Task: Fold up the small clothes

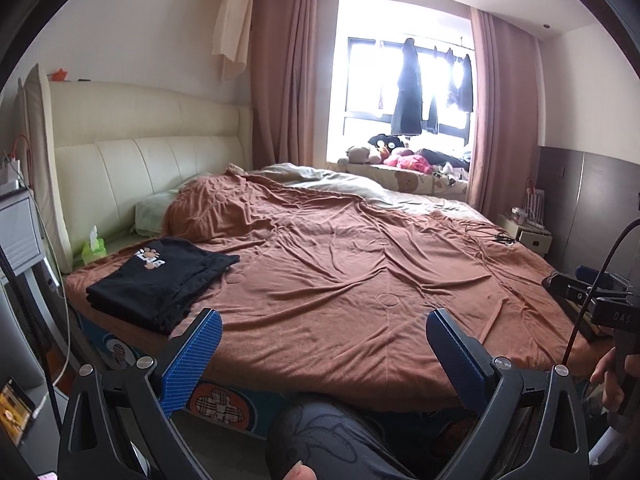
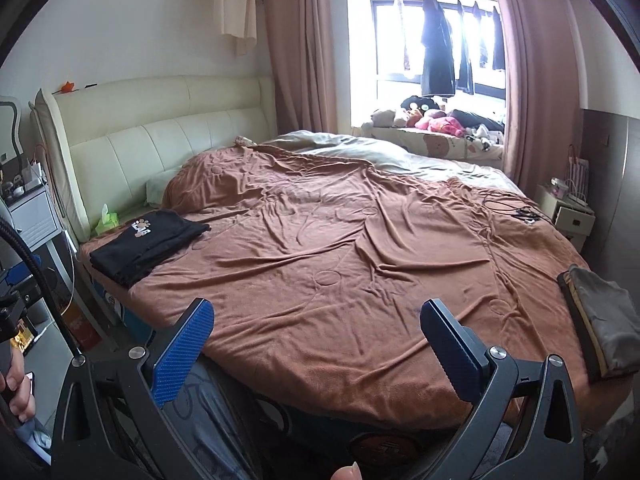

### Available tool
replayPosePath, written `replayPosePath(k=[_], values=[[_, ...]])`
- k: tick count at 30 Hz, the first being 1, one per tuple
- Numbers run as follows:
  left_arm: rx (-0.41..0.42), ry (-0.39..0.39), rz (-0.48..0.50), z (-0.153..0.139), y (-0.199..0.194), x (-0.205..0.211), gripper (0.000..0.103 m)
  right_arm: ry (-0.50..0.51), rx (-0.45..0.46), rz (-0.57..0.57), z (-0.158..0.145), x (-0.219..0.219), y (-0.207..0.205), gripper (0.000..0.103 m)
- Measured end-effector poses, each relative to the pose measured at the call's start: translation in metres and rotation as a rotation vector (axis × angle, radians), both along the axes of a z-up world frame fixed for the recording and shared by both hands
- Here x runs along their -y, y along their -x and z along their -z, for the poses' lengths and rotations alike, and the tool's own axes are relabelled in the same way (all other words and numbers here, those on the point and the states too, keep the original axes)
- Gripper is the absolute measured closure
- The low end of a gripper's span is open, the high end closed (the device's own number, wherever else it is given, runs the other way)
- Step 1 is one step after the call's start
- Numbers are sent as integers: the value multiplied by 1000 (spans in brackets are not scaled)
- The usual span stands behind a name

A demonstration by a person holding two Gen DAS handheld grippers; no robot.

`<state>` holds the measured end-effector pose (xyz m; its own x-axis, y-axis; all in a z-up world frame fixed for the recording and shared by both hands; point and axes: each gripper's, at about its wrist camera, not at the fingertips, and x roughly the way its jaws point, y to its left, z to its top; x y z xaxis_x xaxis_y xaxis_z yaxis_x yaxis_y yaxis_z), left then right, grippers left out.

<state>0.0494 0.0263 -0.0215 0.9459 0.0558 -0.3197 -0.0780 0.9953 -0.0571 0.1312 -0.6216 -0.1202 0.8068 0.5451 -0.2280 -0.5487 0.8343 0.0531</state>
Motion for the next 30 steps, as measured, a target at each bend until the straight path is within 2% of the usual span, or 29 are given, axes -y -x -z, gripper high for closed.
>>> replayPosePath(k=[8,19,30], values=[[15,-12,9,5,10,8,0,-19,28,46,22,13,11,0],[21,9,-2,7,10,3,0,-37,-1,57,27,10,8,0],[10,23,-2,12,7,1,0,-9,8,44,28,1,18,0]])
